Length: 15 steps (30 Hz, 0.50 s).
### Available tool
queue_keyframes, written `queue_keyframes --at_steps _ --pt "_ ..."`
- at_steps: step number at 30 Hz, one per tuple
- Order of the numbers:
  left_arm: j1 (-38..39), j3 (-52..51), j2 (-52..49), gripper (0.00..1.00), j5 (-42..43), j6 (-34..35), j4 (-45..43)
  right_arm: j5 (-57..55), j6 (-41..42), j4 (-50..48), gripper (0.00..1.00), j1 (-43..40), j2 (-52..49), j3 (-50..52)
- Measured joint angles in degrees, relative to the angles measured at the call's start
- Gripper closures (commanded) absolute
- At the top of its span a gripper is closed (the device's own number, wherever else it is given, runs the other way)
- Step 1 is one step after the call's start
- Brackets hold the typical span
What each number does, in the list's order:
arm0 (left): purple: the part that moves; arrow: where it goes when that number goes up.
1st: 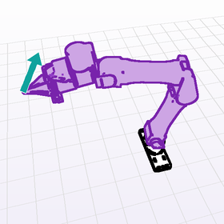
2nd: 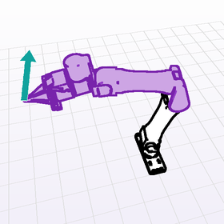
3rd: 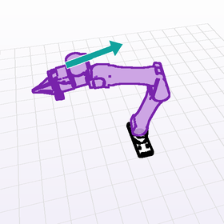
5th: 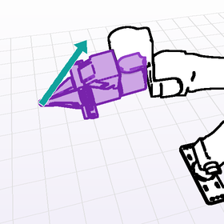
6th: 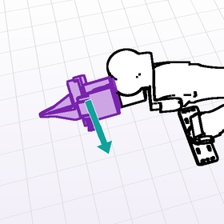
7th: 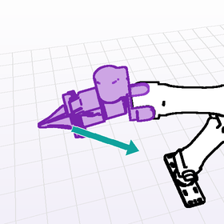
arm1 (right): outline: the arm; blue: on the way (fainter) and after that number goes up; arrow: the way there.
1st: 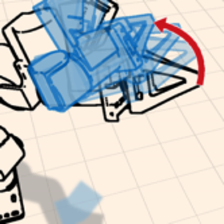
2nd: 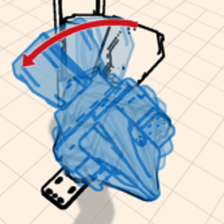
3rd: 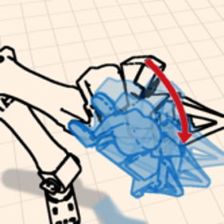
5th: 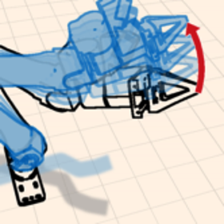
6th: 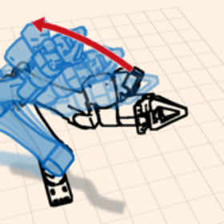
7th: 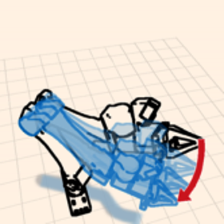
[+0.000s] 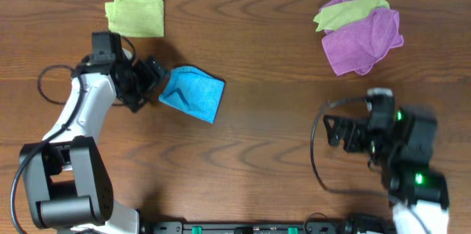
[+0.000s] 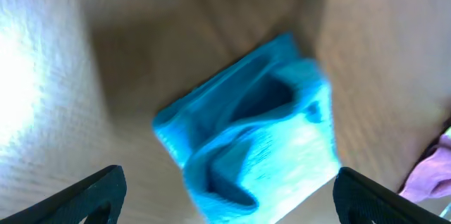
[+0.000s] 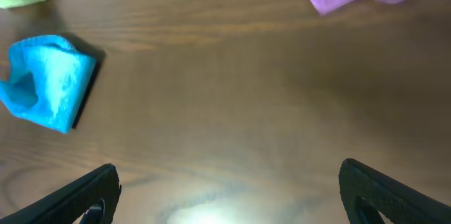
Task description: Fold the cloth
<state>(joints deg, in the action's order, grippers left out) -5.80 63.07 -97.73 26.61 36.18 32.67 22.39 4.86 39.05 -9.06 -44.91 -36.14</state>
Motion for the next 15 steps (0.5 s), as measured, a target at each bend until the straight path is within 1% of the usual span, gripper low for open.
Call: queue_keyframes --at_steps 1,5,9,15 --pt "0.0 -1.05 0.02 0.05 0.31 0.0 -0.02 0.2 0.68 0.52 0.01 -0.5 3.19 1.9" --pt "0.0 -3.63 0.0 0.04 0.92 0.0 -0.2 0.79 2.38 1.68 0.01 -0.79 8.66 4.11" --pt "0.0 -6.32 0.0 0.05 1.88 0.07 -3.15 1.09 3.08 1.68 0.01 -0.79 9.44 4.13" --pt "0.0 -12.46 0.0 0.05 3.39 2.38 -12.26 1.18 3.65 1.73 0.01 -0.79 9.4 4.13"
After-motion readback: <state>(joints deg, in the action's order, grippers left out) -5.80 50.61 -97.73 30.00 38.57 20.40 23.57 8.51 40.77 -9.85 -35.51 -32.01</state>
